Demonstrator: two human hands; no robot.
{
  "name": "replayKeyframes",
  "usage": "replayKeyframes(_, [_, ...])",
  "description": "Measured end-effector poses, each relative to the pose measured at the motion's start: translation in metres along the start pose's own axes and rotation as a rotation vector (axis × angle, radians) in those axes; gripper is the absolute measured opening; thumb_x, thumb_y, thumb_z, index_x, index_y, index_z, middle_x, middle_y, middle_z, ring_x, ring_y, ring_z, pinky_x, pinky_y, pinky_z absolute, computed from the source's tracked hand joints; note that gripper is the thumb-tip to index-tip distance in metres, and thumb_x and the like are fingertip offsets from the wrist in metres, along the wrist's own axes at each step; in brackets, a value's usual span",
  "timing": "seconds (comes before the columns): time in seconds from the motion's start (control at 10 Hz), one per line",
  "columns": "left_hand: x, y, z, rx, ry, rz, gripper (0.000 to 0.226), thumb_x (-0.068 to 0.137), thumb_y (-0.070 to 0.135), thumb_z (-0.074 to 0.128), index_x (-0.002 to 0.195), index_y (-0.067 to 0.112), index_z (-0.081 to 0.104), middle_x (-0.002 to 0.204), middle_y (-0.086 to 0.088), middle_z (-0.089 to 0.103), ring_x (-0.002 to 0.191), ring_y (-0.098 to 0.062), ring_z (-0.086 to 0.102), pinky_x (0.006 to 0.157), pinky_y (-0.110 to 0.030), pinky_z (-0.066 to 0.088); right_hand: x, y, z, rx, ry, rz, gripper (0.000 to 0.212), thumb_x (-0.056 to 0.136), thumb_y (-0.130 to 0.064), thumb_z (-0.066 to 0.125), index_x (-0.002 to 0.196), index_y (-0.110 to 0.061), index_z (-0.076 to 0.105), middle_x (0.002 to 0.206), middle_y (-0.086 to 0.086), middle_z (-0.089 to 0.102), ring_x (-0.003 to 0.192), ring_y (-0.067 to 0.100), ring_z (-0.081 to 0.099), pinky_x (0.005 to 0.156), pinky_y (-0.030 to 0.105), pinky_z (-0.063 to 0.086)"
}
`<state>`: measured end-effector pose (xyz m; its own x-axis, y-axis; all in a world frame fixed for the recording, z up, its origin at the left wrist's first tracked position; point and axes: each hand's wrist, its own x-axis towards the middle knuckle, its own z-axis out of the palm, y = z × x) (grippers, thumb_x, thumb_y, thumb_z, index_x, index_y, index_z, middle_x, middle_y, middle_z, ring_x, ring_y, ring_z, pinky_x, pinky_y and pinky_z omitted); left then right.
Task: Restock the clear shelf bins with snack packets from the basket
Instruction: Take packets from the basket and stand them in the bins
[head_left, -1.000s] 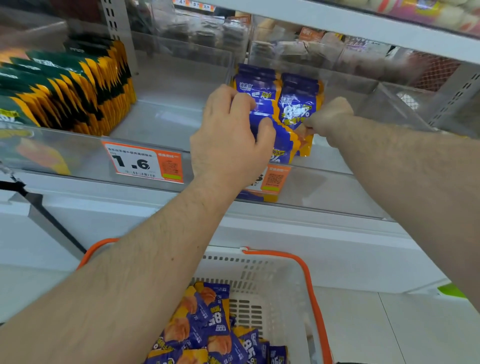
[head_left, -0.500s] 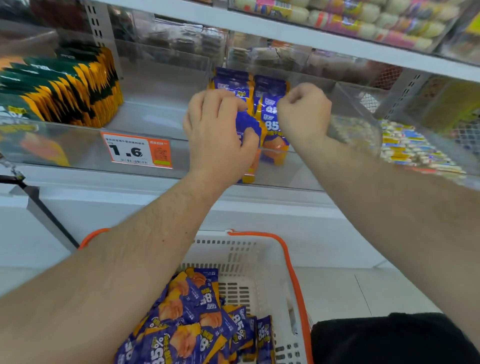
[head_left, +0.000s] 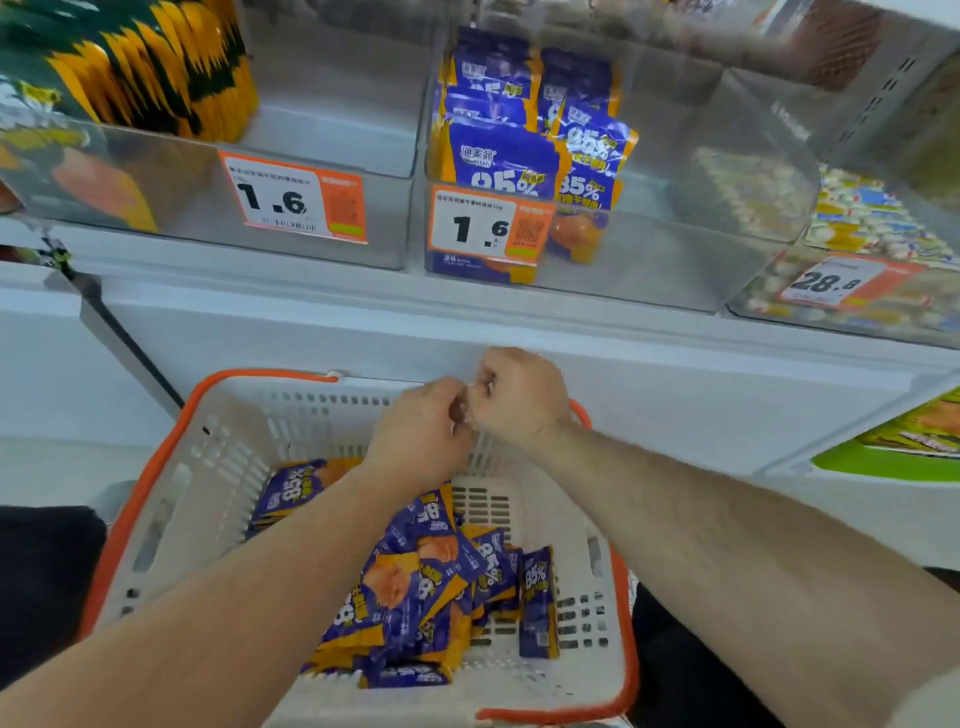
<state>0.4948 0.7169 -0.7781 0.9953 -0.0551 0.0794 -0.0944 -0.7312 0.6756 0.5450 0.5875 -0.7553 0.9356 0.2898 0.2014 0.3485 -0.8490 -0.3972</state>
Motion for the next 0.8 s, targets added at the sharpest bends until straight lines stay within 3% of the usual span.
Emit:
replayKeyframes(0.1, [-0.013, -0.021, 0.018, 0.031, -0.244, -0.156, 0.028, 0.090, 0.018, 0.053, 0.117, 0.019, 0.059, 0.102, 0.003, 0.063, 0.094, -0.020, 0.060, 0.081, -0.033, 0.051, -0.019, 0.021, 0.038, -0.028, -0.317, 0.187, 0.007, 0.086, -0.020, 0.056, 0.079, -0.021, 0.055, 0.079, 0.002, 0.062, 0.071, 0.019, 0.056, 0.058, 0.027, 0.035])
replayKeyframes(0.2, [-0.021, -0.036, 0.032, 0.032, -0.352, -0.211, 0.026, 0.092, 0.020, 0.051, 0.117, 0.022, 0.059, 0.107, 0.003, 0.064, 0.095, -0.018, 0.059, 0.084, -0.034, 0.052, -0.041, 0.039, 0.079, 0.068, -0.569, 0.451, 0.009, 0.091, -0.017, 0.055, 0.082, -0.016, 0.056, 0.078, 0.001, 0.058, 0.068, 0.015, 0.054, 0.059, 0.025, 0.045])
replayKeyframes(0.3, [-0.022, -0.050, 0.036, 0.010, -0.393, -0.252, 0.026, 0.095, 0.019, 0.049, 0.118, 0.022, 0.059, 0.111, 0.003, 0.062, 0.092, -0.015, 0.058, 0.078, -0.032, 0.051, -0.066, 0.051, 0.111, 0.108, -0.738, 0.634, 0.027, 0.089, -0.021, 0.060, 0.069, -0.022, 0.044, 0.072, -0.003, 0.046, 0.060, 0.010, 0.042, 0.059, 0.022, 0.039])
replayKeyframes(0.4, [-0.023, -0.060, 0.037, 0.007, -0.391, -0.289, 0.024, 0.095, 0.018, 0.050, 0.117, 0.024, 0.058, 0.110, 0.005, 0.061, 0.088, -0.013, 0.057, 0.072, -0.028, 0.047, -0.080, 0.057, 0.131, 0.074, -0.902, 0.699, 0.035, 0.092, -0.023, 0.059, 0.066, -0.023, 0.037, 0.070, -0.004, 0.038, 0.058, 0.007, 0.033, 0.055, 0.019, 0.033])
replayKeyframes(0.5, [-0.022, -0.063, 0.038, 0.008, -0.384, -0.320, 0.026, 0.096, 0.019, 0.050, 0.121, 0.023, 0.057, 0.113, 0.005, 0.061, 0.093, -0.014, 0.059, 0.076, -0.029, 0.050, -0.081, 0.039, 0.116, 0.131, -0.936, 0.764, 0.039, 0.094, -0.012, 0.059, 0.066, -0.020, 0.033, 0.070, -0.003, 0.034, 0.057, 0.005, 0.031, 0.045, 0.020, 0.036])
replayKeyframes(0.6, [-0.024, -0.061, 0.038, 0.009, -0.411, -0.329, 0.027, 0.096, 0.019, 0.049, 0.122, 0.023, 0.057, 0.114, 0.005, 0.061, 0.092, -0.014, 0.060, 0.075, -0.029, 0.051, -0.085, 0.046, 0.122, 0.154, -0.928, 0.772, 0.039, 0.091, -0.012, 0.063, 0.067, -0.022, 0.034, 0.071, -0.004, 0.036, 0.058, 0.006, 0.032, 0.047, 0.019, 0.033])
replayKeyframes(0.7, [-0.029, -0.062, 0.038, 0.001, -0.435, -0.347, 0.026, 0.097, 0.020, 0.050, 0.121, 0.022, 0.058, 0.116, 0.004, 0.061, 0.097, -0.015, 0.060, 0.083, -0.034, 0.054, -0.084, 0.041, 0.116, 0.237, -0.879, 0.809, 0.036, 0.091, -0.011, 0.062, 0.068, -0.021, 0.037, 0.072, -0.004, 0.040, 0.061, 0.009, 0.041, 0.055, 0.018, 0.041])
replayKeyframes(0.8, [-0.031, -0.062, 0.035, -0.044, -0.427, -0.437, 0.023, 0.096, 0.021, 0.051, 0.119, 0.022, 0.057, 0.112, 0.005, 0.060, 0.095, -0.016, 0.061, 0.080, -0.035, 0.055, -0.078, 0.040, 0.104, 0.331, -0.836, 0.895, 0.024, 0.091, -0.005, 0.058, 0.071, -0.014, 0.047, 0.072, 0.005, 0.051, 0.070, 0.021, 0.057, 0.085, 0.036, 0.057])
